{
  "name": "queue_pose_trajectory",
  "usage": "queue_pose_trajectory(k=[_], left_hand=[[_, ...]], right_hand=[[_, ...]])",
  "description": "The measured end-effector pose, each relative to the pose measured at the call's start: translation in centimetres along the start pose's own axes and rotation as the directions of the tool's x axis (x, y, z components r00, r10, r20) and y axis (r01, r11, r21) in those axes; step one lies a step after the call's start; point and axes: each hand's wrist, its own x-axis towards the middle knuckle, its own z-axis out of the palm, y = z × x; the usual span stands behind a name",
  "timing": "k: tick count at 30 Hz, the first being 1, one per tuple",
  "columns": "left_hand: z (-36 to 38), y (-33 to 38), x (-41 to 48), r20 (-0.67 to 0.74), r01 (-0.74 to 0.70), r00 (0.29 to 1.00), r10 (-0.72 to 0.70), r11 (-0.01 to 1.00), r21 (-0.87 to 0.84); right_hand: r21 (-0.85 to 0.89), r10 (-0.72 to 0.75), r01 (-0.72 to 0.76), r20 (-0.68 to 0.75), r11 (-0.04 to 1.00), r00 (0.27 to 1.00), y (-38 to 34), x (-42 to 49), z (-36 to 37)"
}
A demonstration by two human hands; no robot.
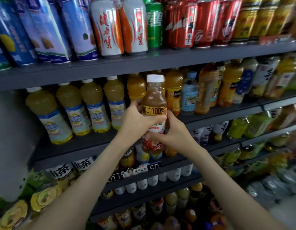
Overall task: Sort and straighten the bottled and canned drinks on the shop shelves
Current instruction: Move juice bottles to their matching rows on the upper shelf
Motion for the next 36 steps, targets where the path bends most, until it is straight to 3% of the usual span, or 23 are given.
queue_pose_trajectory(k=[4, 9, 11, 14, 18, 27, 33, 36], left_hand=[[4.3, 2.3, -0.2, 0.074, -0.047, 0.996, 0.043, 0.998, 0.041], [10.4, 5.4, -0.1, 0.341, -0.156, 0.927, 0.157, 0.987, -0.03], [13.8, 6.5, -0.1, 0.407, -0.163, 0.894, 0.19, 0.982, -0.1], [19.6, 9.0, 0.4, 0.457, -0.201, 0.853, 0.252, 0.967, -0.158], [26.8, 12.9, 1.3, 0.429, -0.224, 0.851, 0.303, 0.948, -0.225], [37.0, 17.8, 5.8, 0.385, -0.302, 0.849, 0.361, 0.93, -0.208], [41.8, 20.5, 10.7, 0.269, -0.477, 0.806, 0.527, 0.848, -0.233], [42.8, 23.0, 13.4, 0.224, -0.596, 0.754, 0.618, 0.786, -0.163]], right_hand=[[0.01, 0.035, -0.034, -0.093, 0.999, 0.995, 1.3, -1.8, -4.3], [0.137, 0.062, -0.035, -0.198, 0.99, 0.978, 3.3, -4.5, -12.2], [0.192, 0.04, 0.004, -0.221, 0.981, 0.974, 4.6, -5.6, -16.2], [0.115, -0.047, 0.076, -0.243, 0.99, 0.969, 6.5, -6.8, -22.5], [0.058, -0.096, 0.113, -0.246, 0.992, 0.965, 8.4, -7.1, -30.1], [-0.002, -0.234, 0.249, -0.345, 0.969, 0.909, 11.1, -4.2, -40.6], [-0.254, -0.35, 0.264, -0.407, 0.93, 0.844, 12.3, 0.6, -47.3], [-0.258, -0.396, 0.307, -0.466, 0.916, 0.791, 11.0, 2.8, -49.9]])
